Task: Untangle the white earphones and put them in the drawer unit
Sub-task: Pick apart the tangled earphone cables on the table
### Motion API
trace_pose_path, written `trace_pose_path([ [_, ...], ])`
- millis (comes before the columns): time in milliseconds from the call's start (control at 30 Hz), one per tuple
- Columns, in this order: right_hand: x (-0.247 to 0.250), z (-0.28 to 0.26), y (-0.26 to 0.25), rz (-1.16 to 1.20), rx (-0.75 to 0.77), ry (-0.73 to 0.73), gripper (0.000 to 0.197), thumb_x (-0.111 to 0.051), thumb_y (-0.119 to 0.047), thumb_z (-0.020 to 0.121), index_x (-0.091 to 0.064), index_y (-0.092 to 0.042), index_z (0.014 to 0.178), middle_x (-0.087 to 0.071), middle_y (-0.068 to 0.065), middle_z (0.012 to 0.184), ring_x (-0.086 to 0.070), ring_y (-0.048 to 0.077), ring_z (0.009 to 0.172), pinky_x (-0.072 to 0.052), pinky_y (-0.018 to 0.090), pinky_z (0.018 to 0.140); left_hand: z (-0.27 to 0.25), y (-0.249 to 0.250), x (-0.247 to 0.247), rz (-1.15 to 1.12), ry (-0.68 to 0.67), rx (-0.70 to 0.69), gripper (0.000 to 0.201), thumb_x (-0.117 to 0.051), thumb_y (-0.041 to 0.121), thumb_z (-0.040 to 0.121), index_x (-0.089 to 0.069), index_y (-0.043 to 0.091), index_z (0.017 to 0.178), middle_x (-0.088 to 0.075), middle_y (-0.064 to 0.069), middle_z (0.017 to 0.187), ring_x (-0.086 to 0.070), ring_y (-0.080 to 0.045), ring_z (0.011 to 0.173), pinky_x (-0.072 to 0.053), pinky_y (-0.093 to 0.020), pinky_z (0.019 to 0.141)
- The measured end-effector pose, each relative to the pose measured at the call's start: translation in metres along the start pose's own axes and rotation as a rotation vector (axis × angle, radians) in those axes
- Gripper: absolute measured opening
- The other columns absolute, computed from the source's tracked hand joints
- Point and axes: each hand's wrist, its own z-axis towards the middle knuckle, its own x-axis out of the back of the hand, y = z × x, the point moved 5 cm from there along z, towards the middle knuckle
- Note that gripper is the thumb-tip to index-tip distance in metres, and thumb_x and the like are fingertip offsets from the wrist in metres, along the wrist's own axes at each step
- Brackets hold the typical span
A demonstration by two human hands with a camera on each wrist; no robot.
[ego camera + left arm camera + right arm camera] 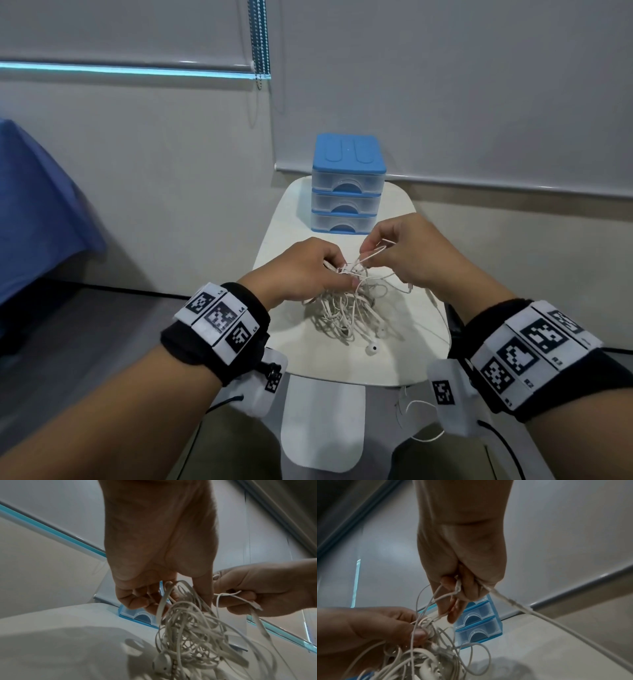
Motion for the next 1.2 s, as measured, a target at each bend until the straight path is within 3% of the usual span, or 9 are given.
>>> trace_pose_path([
  [133, 0.004, -0.002, -0.013, -0.162, 0.126, 0.033, 0.014, -0.085, -0.003, 0.078, -0.075, -0.014, 0.076, -0.063, -0.009, 0.067, -0.050, -0.005, 0.045, -0.035, 0.009, 0.043, 0.001, 0.002, 0.001, 0.053, 0.043, 0.000, 0.029, -0.090, 0.030, 0.077, -0.069, 0.012, 0.085, -0.075, -0.006, 0.088, -0.071, -0.027, 0.083, -0.049, -0.031, 0.071],
  [367, 0.001, -0.004, -0.016, -0.227, 0.215, -0.023, 0.022, -0.084, -0.003, 0.078, -0.073, -0.022, 0.074, -0.068, -0.005, 0.075, -0.051, -0.006, 0.047, -0.036, 0.010, 0.043, 0.001, 0.004, 0.002, 0.119, 0.065, -0.014, 0.028, -0.091, 0.030, 0.077, -0.065, 0.022, 0.084, -0.065, 0.003, 0.088, -0.062, -0.014, 0.073, -0.045, -0.024, 0.060],
  [500, -0.004, -0.005, -0.017, -0.260, 0.275, -0.084, 0.022, -0.083, -0.001, 0.078, -0.078, -0.022, 0.077, -0.070, -0.007, 0.079, -0.054, -0.006, 0.057, -0.036, 0.009, 0.055, 0.003, 0.004, 0.003, 0.156, 0.069, -0.041, 0.028, -0.092, 0.030, 0.075, -0.066, 0.023, 0.083, -0.065, 0.002, 0.097, -0.062, -0.013, 0.069, -0.053, -0.028, 0.063],
  [633, -0.005, -0.001, -0.014, -0.291, 0.305, -0.074, 0.022, -0.086, -0.010, 0.080, -0.081, -0.031, 0.083, -0.069, -0.009, 0.086, -0.058, 0.003, 0.072, -0.043, 0.024, 0.071, 0.004, 0.001, 0.001, 0.147, 0.016, -0.037, 0.031, -0.093, 0.030, 0.075, -0.063, 0.024, 0.083, -0.062, -0.002, 0.097, -0.057, -0.019, 0.070, -0.052, -0.037, 0.061],
  [800, -0.006, 0.000, -0.008, -0.342, 0.259, -0.150, 0.016, -0.083, -0.022, 0.086, -0.076, -0.036, 0.087, -0.069, -0.007, 0.091, -0.058, 0.010, 0.076, -0.050, 0.030, 0.077, 0.002, -0.001, -0.003, 0.090, -0.054, -0.043, 0.031, -0.092, 0.028, 0.076, -0.065, 0.016, 0.088, -0.060, -0.004, 0.080, -0.047, -0.015, 0.054, -0.039, -0.028, 0.050],
  [900, -0.008, -0.002, -0.003, -0.345, 0.242, -0.232, 0.008, -0.081, -0.025, 0.088, -0.074, -0.027, 0.086, -0.070, -0.008, 0.088, -0.061, 0.011, 0.079, -0.052, 0.032, 0.079, -0.001, -0.001, -0.003, 0.052, -0.102, -0.045, 0.030, -0.091, 0.027, 0.076, -0.068, 0.017, 0.090, -0.069, -0.008, 0.082, -0.055, -0.014, 0.057, -0.042, -0.031, 0.057],
  [1000, -0.005, -0.004, -0.002, -0.287, 0.224, -0.253, 0.009, -0.080, -0.024, 0.089, -0.074, -0.025, 0.083, -0.070, -0.007, 0.085, -0.056, 0.003, 0.069, -0.049, 0.026, 0.070, -0.005, 0.003, -0.003, 0.005, -0.140, -0.062, 0.033, -0.090, 0.040, 0.077, -0.072, 0.022, 0.096, -0.075, -0.001, 0.094, -0.067, -0.014, 0.072, -0.051, -0.031, 0.068],
  [1100, 0.002, -0.004, -0.001, -0.224, 0.188, -0.223, 0.009, -0.079, -0.023, 0.088, -0.074, -0.024, 0.080, -0.069, -0.002, 0.088, -0.059, 0.013, 0.080, -0.052, 0.036, 0.080, -0.007, 0.009, 0.001, 0.004, -0.092, -0.081, 0.029, -0.081, 0.050, 0.084, -0.074, 0.027, 0.101, -0.074, 0.004, 0.105, -0.069, -0.015, 0.097, -0.052, -0.032, 0.091],
  [1200, 0.006, -0.003, 0.002, -0.167, 0.088, -0.209, 0.005, -0.078, -0.020, 0.084, -0.075, -0.019, 0.080, -0.067, 0.011, 0.089, -0.053, 0.020, 0.075, -0.047, 0.037, 0.071, -0.004, 0.011, 0.004, 0.028, -0.061, -0.105, 0.022, -0.081, 0.042, 0.087, -0.074, 0.026, 0.100, -0.074, 0.006, 0.100, -0.069, -0.015, 0.093, -0.053, -0.033, 0.091],
])
